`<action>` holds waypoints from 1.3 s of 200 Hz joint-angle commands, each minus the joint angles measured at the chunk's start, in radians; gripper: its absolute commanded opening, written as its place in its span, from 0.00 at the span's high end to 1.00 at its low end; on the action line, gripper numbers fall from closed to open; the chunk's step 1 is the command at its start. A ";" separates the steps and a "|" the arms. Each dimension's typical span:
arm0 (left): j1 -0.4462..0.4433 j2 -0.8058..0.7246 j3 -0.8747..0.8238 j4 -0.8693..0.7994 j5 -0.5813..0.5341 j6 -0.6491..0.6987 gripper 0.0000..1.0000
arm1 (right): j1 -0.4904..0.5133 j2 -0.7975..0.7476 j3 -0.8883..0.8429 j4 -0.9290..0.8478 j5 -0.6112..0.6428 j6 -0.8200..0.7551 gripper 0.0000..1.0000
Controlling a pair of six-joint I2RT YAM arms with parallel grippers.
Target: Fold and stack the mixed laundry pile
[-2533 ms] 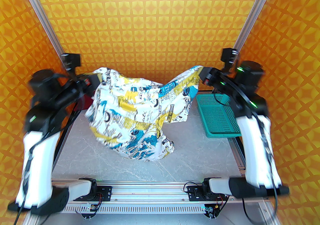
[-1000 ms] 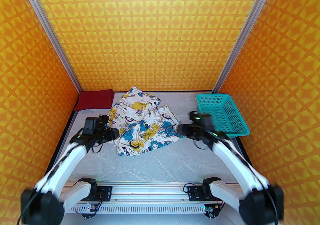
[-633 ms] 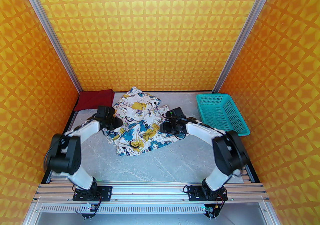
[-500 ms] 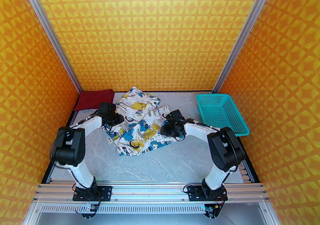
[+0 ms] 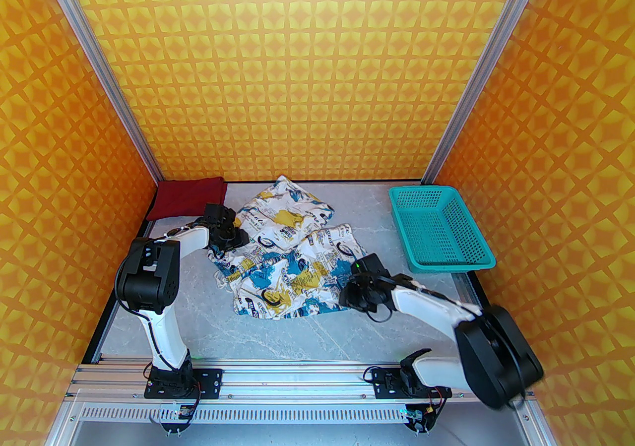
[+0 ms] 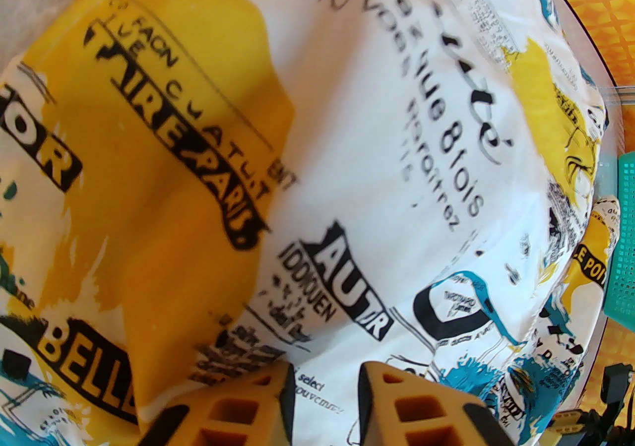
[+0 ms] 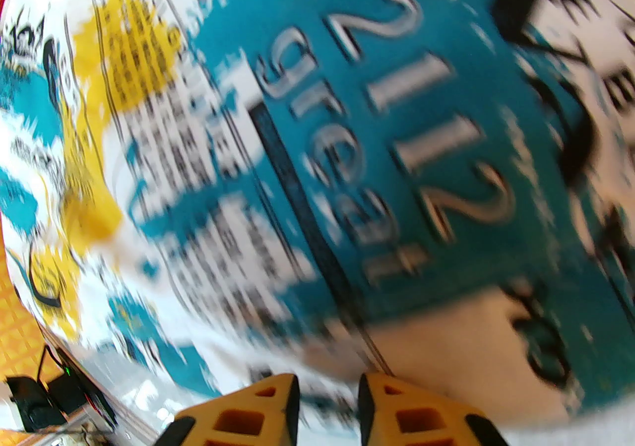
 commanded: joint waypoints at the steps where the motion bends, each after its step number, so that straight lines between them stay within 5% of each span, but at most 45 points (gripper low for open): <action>1: -0.018 -0.076 0.038 -0.065 0.012 0.053 0.72 | 0.004 -0.038 0.124 -0.118 0.065 -0.028 0.70; 64: -0.197 -0.318 -0.107 -0.095 0.011 0.011 0.71 | -0.055 0.401 0.599 -0.054 0.095 -0.172 0.70; 110: -0.255 -0.380 -0.274 -0.023 0.005 -0.056 0.72 | -0.102 0.664 0.751 -0.073 0.089 -0.185 0.73; 215: -0.252 -0.367 -0.514 0.027 -0.008 -0.072 0.73 | -0.034 0.299 0.118 0.040 0.051 -0.018 0.72; 260: -0.242 -0.456 -0.541 -0.014 -0.015 -0.067 0.71 | 0.026 0.151 0.087 -0.029 0.072 0.009 0.71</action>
